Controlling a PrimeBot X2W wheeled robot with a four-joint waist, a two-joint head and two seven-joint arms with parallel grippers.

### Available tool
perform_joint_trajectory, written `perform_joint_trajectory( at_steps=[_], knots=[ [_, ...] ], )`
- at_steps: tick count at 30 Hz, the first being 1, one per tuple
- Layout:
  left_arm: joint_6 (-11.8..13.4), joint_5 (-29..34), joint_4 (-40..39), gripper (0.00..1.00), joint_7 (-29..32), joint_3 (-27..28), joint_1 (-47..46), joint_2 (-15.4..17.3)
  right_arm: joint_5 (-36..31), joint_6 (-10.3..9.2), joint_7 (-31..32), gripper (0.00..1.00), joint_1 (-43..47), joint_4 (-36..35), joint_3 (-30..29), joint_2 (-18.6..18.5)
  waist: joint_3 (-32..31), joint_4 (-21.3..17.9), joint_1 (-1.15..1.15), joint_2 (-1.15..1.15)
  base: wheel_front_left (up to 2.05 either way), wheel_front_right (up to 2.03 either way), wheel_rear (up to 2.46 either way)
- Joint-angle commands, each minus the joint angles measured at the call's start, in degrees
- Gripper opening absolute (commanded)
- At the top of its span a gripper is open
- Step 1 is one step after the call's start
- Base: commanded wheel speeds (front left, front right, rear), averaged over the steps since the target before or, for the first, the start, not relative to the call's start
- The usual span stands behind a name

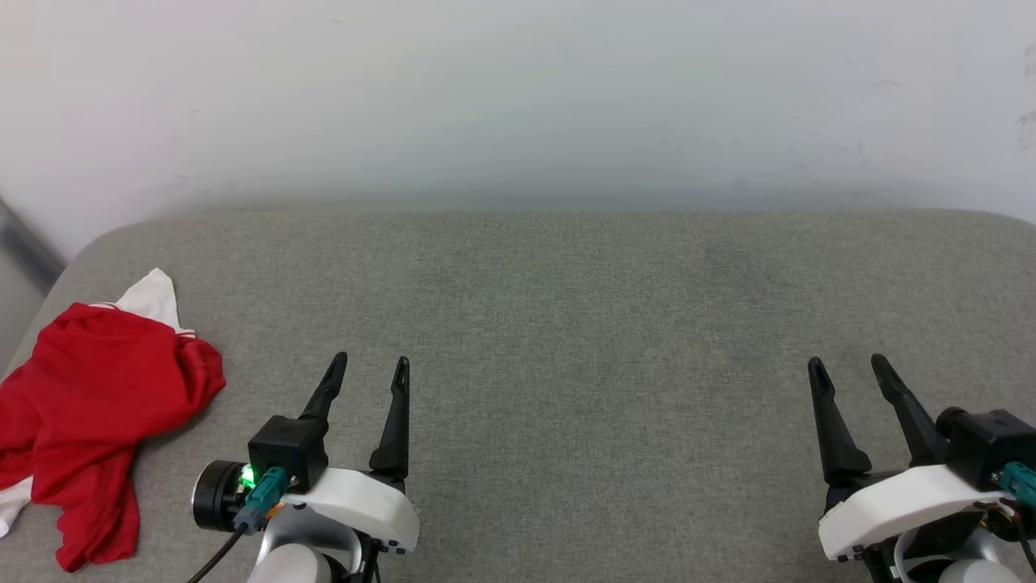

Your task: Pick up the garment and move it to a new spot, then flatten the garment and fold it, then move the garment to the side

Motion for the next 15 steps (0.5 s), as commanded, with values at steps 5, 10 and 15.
perform_joint_trajectory(
  at_steps=[5,10,15],
  knots=[
    [0.31,2.24,0.45,1.0,-0.99,-0.12,-1.2,0.07,-2.73,-0.01,-0.33,1.0,0.7,-0.98,-0.35,0.37,-0.02,0.11,0.0,0.0,0.0,0.0,0.0],
    [0.23,3.69,0.98,1.0,-1.55,-0.26,-1.17,-0.29,-4.37,-0.02,-0.36,1.0,0.74,-1.39,-0.41,0.61,0.02,0.24,0.0,0.0,0.0,0.0,0.0],
    [-0.03,5.05,1.42,1.0,-2.07,-0.22,-1.09,-0.7,-5.93,-0.02,-0.42,1.0,0.66,-1.67,-0.4,0.72,-0.01,0.34,0.0,0.0,0.0,0.0,0.0]
  ],
)
